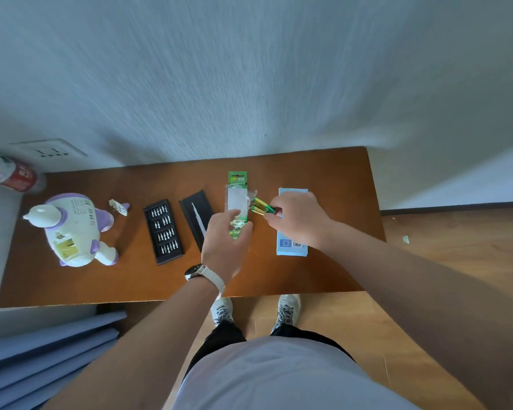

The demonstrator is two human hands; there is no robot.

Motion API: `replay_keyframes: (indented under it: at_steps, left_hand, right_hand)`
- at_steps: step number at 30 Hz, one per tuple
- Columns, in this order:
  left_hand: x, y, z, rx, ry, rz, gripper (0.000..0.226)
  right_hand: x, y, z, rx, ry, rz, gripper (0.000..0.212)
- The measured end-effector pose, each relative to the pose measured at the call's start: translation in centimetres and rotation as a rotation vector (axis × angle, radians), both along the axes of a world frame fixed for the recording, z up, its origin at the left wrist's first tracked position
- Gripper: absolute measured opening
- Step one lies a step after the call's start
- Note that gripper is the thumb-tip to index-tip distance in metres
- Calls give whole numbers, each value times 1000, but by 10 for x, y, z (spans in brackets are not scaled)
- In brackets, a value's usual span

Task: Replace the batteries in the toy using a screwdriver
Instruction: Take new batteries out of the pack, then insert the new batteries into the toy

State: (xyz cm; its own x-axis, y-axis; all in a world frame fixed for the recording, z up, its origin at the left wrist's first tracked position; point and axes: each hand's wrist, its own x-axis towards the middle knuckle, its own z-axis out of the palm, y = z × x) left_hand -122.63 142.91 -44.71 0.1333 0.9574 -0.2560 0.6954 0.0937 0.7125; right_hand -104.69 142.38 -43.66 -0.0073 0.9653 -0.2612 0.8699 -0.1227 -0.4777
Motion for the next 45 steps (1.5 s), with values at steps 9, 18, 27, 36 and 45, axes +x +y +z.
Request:
replay_keyframes:
  at_steps: [9, 18, 27, 36, 45]
  left_hand:
    - [1, 0, 67, -190, -446, 20, 27]
    - [-37, 15, 92, -194, -569, 21, 14]
    - [-122, 37, 99, -133, -600, 85, 7]
    - [-218, 51, 95, -233, -732, 289, 21]
    - [-299, 60, 83, -137, -614, 335, 17]
  right_hand:
    - [-10, -28, 54, 148, 292, -13, 26]
    - [-51, -15, 79, 119, 324, -27, 23]
    - [-138, 12, 101, 15, 509, -128, 8]
    - [-242, 38, 93, -1, 504, -184, 10]
    - [-313, 53, 86, 30, 542, -318, 7]
